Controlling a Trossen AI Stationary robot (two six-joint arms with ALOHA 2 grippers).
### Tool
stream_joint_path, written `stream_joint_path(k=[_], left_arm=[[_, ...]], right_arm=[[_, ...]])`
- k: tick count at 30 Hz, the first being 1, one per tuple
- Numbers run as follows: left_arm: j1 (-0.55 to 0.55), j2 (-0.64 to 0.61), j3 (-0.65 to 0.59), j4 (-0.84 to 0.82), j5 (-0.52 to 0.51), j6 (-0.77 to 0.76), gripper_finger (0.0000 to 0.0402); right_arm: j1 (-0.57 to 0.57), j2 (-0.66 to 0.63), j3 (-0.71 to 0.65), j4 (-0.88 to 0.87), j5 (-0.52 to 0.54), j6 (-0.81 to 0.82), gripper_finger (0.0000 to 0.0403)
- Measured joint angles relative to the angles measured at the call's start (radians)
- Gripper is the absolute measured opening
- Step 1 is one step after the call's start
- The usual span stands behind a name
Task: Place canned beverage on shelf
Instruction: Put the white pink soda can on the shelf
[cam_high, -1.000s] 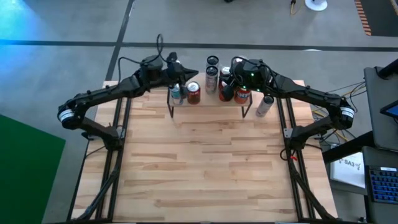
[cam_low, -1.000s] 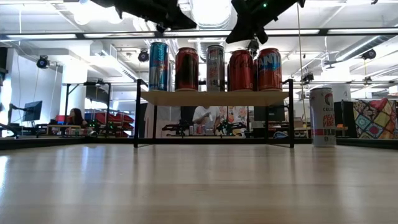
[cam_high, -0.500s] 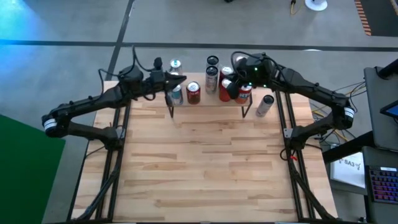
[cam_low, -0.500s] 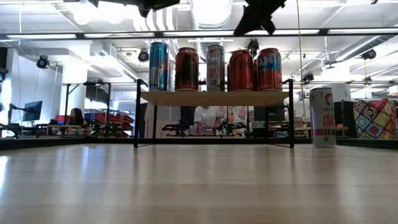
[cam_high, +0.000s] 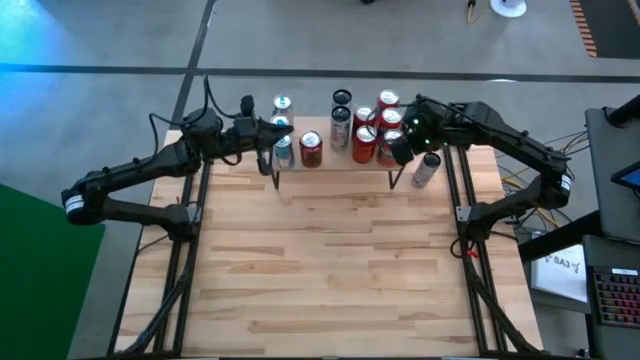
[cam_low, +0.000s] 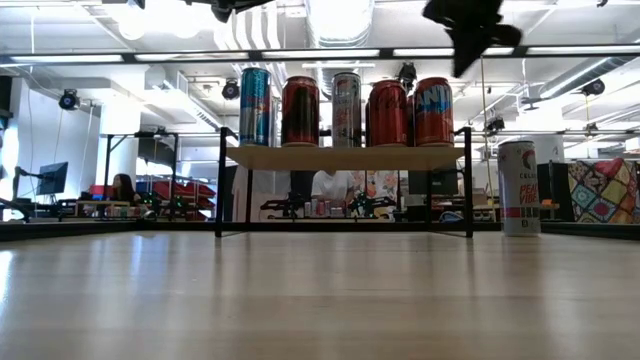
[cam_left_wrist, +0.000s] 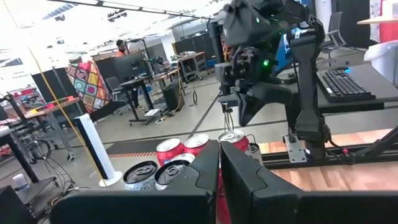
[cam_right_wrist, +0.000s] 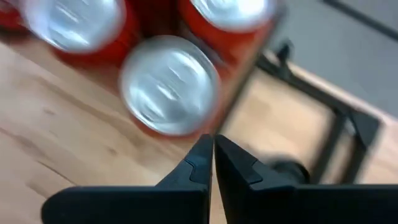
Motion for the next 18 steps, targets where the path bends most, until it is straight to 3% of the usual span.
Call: stream_joint_path(k=[6,18], left_arm=[[0.0,-0.004,0.0,-0.006,0.001,0.005,0.0],[0.0,-0.038,0.0,-0.072,0.001,0.064,0.0]], right_arm=[[0.0,-0.002,-0.006,-0.219,0.03,0.155,0.0009],[-0.039,-0.083,-0.125,-0.216,-0.014,0.236,0.0009]])
